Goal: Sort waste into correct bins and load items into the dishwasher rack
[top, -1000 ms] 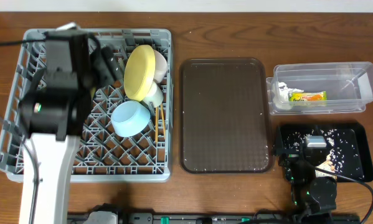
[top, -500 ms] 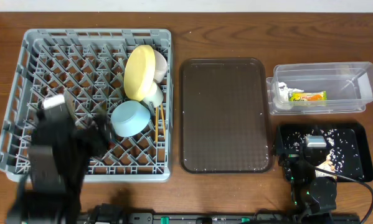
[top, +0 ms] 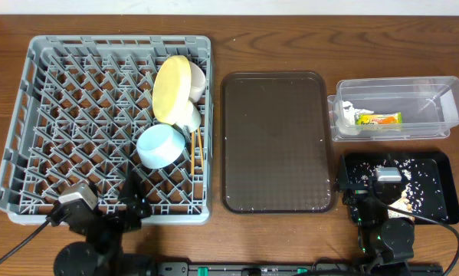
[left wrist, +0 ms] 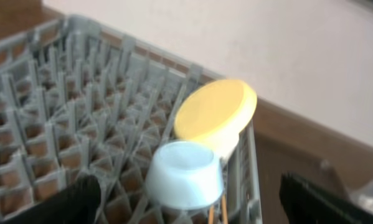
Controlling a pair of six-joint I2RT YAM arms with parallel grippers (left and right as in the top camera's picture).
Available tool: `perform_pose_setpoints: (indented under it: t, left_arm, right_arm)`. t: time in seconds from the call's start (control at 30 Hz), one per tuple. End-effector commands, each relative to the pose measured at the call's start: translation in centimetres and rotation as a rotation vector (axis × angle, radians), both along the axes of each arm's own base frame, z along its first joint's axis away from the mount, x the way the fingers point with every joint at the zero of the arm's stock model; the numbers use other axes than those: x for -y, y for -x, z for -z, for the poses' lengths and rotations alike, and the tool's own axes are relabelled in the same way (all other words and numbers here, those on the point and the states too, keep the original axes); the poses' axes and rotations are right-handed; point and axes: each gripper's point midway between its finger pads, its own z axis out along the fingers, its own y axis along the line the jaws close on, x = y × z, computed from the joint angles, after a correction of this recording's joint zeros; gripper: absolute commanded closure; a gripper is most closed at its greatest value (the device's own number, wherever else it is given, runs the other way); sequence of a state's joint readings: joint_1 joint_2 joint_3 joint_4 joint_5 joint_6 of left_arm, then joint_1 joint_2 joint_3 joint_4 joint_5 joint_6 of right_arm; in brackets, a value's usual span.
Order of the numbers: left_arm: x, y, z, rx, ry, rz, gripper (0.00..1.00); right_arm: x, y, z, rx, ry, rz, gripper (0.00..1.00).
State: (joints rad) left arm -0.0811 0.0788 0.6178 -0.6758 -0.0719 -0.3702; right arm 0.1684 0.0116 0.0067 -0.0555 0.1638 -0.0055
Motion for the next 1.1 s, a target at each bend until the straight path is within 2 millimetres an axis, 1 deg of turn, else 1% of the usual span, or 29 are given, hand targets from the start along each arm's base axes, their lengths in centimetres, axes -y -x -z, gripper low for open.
perform_pose_setpoints:
  t: [0.0,0.07,0.13,0.23,0.33,0.47,0.67,0.77,0.87,0.97,1.07]
  left_arm:
    - [0.3,-1.5,0.2,0.122,0.022,0.007,0.07]
    - [0.4,-2.9,-0.2,0.203,0.028,0.012,0.07]
    - [0.8,-3.9,-0.3,0.27,0.034,0.03,0.07]
    - [1.2,-4.9,0.3,0.33,0.039,0.047,0.07]
    - [1.5,-5.7,1.9,0.333,0.04,0.063,0.07]
    - [1.9,-6.5,4.7,0.301,0.039,0.079,0.07]
    - [1.9,-7.0,8.0,0.235,0.034,0.078,0.07]
    - [1.9,-7.0,8.8,0.201,-0.004,0.082,0.07]
    - [2.0,-7.0,9.7,0.163,-0.071,0.1,0.07]
    - [2.2,-6.8,11.8,0.078,-0.17,0.141,0.07]
    - [2.1,-6.8,12.0,0.072,-0.256,0.156,0.07]
  right_arm:
    - [0.2,0.0,0.0,0.0,0.01,0.004,0.01]
    - [0.2,0.0,0.0,0.0,0.01,0.004,0.01]
    - [0.2,0.0,0.0,0.0,0.01,0.004,0.01]
    - [0.2,0.0,0.0,0.0,0.01,0.004,0.01]
    - [0.2,0.0,0.0,0.0,0.01,0.004,0.01]
    - [0.2,0.0,0.0,0.0,0.01,0.004,0.01]
    - [0.2,0.0,0.0,0.0,0.01,0.004,0.01]
    - [0.2,0.0,0.0,0.0,0.01,0.004,0.01]
    - [0.2,0.0,0.0,0.0,0.01,0.004,0.01]
    - [0.2,0.0,0.0,0.0,0.01,0.004,0.01]
    - [0.2,0.0,0.0,0.0,0.01,0.004,0.01]
